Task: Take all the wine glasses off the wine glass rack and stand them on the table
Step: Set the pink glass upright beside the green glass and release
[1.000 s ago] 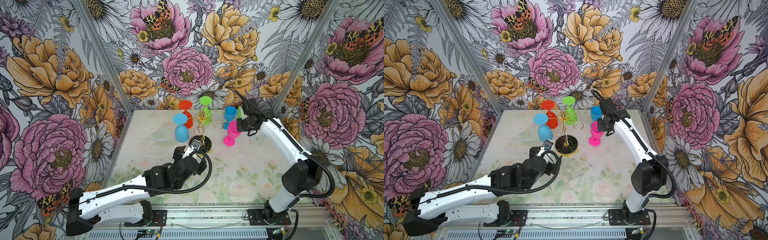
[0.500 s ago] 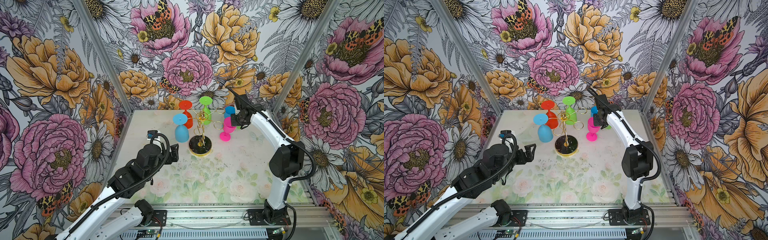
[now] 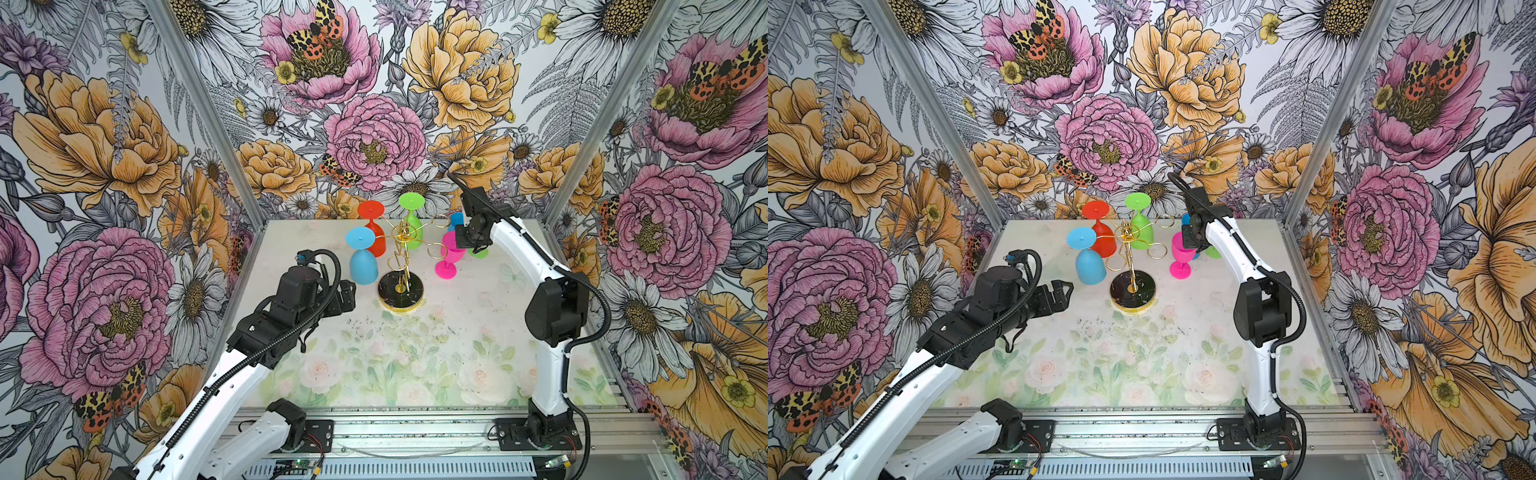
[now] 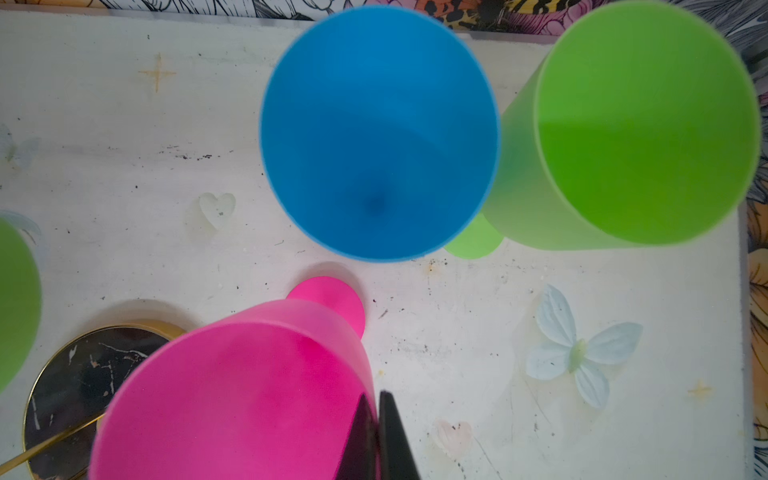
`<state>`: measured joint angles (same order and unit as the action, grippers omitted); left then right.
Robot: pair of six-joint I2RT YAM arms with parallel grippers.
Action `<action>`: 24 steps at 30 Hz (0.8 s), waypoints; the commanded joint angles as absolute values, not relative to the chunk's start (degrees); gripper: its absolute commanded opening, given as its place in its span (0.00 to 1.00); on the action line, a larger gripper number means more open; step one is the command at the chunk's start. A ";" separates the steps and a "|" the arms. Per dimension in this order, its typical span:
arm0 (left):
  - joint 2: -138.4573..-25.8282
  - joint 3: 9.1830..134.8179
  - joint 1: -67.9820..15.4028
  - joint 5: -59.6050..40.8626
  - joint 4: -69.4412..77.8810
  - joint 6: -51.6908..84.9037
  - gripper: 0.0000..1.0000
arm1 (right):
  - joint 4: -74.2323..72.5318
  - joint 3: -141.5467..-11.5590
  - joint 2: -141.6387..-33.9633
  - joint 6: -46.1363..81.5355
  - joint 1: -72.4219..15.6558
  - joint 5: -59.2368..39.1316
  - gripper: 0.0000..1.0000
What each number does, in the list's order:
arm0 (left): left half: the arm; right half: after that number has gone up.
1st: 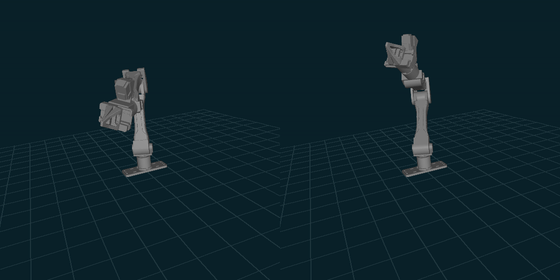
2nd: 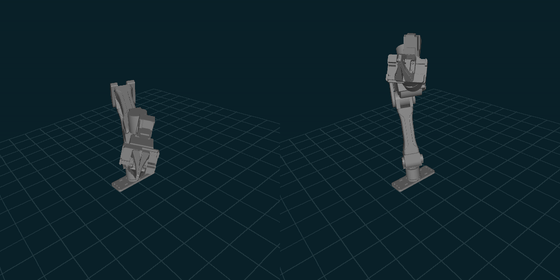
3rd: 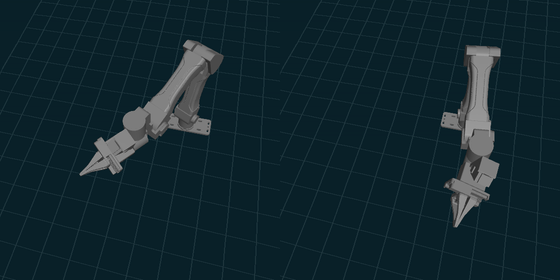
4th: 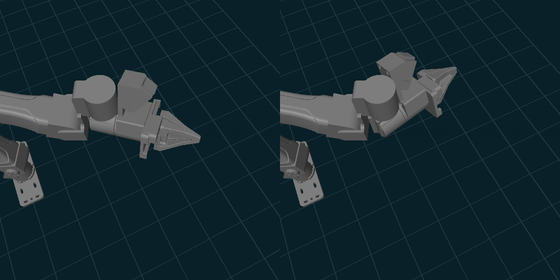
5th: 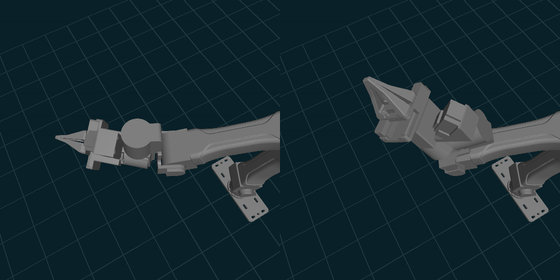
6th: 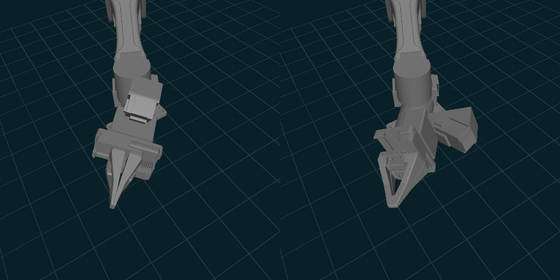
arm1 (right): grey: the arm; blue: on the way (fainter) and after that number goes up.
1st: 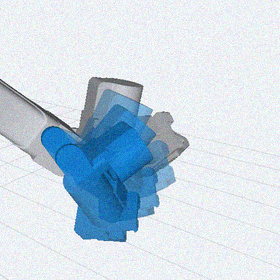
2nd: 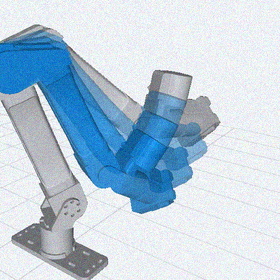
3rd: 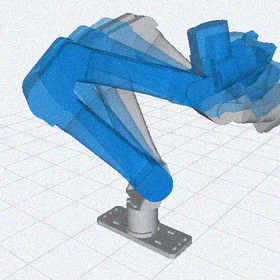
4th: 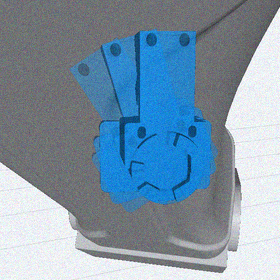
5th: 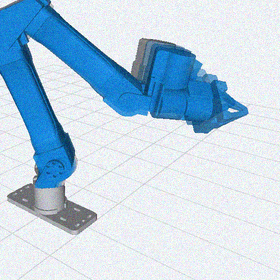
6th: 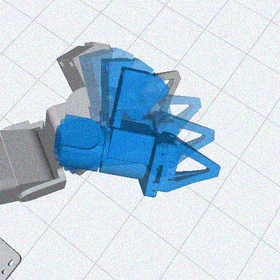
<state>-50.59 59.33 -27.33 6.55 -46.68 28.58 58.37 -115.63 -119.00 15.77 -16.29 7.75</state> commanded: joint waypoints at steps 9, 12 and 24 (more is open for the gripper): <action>-51.42 62.74 -23.20 2.04 -46.65 30.77 0.99 | 57.66 -118.42 -121.55 15.62 -16.30 8.51 0.00; -51.93 63.18 -23.16 1.69 -46.62 31.10 0.99 | 57.66 -118.92 -122.24 15.64 -16.25 8.36 0.00; -54.22 65.10 -23.12 1.30 -46.48 31.86 0.99 | 57.67 -122.44 -122.17 16.22 -15.38 4.76 0.29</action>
